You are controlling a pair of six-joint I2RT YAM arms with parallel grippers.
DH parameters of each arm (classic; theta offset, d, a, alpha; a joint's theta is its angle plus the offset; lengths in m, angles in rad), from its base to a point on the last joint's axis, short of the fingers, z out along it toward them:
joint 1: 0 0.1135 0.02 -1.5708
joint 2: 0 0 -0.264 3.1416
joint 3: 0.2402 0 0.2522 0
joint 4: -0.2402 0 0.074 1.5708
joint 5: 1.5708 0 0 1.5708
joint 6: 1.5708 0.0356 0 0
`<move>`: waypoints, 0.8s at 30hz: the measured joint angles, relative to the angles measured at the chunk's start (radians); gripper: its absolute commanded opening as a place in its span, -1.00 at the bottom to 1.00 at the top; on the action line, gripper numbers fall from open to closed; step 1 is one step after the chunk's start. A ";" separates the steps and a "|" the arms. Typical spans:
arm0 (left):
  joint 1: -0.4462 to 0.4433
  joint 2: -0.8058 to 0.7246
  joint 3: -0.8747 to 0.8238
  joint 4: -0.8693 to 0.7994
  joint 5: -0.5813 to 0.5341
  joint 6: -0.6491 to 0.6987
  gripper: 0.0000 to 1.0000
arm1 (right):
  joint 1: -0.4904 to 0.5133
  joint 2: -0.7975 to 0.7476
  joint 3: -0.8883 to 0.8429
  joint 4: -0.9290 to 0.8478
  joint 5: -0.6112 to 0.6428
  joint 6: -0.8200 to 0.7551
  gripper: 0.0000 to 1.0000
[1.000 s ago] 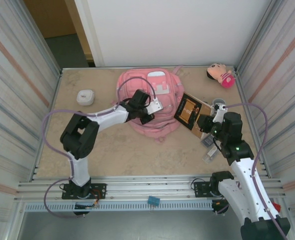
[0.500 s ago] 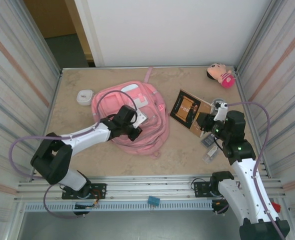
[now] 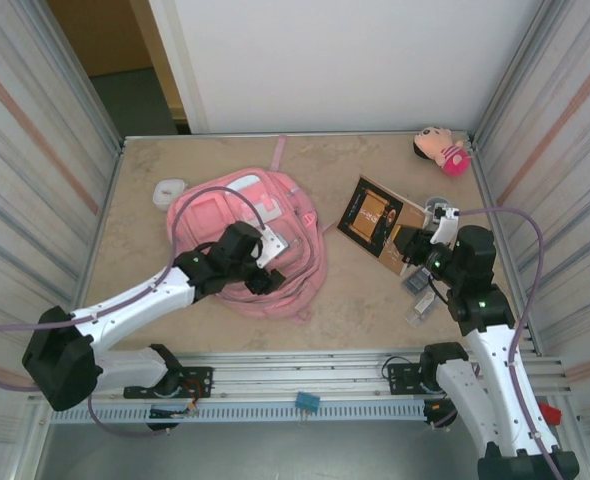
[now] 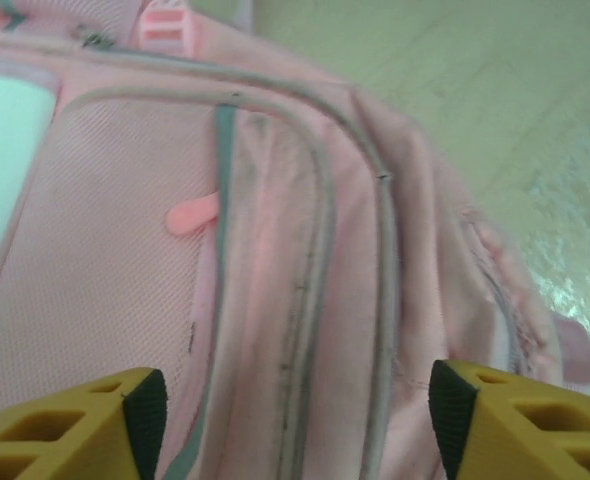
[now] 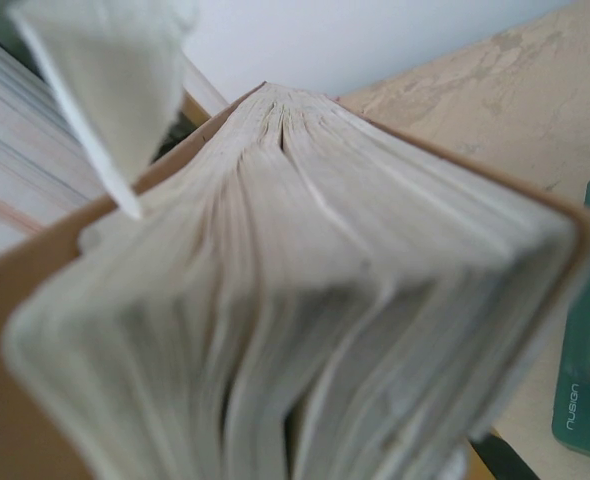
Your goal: Pack the student bag
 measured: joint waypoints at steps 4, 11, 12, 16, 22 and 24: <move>-0.020 0.050 0.028 -0.046 -0.095 0.021 0.58 | 0.000 -0.012 0.000 0.000 -0.003 0.015 -1.00; -0.004 0.193 0.035 -0.047 -0.168 0.046 0.61 | 0.000 -0.024 -0.005 0.000 -0.006 0.024 -1.00; -0.001 0.209 0.037 -0.042 -0.167 0.047 0.60 | 0.000 -0.027 -0.007 -0.001 -0.006 0.025 -1.00; 0.019 0.284 0.050 -0.021 -0.165 0.045 -0.35 | 0.000 -0.045 -0.014 -0.001 -0.006 0.042 -1.00; 0.027 0.266 0.069 -0.016 -0.145 0.035 -0.98 | -0.001 -0.066 -0.017 -0.027 0.035 0.094 -1.00; 0.033 0.220 0.069 -0.013 -0.124 0.021 -1.00 | -0.014 -0.064 -0.017 -0.053 0.058 0.134 -1.00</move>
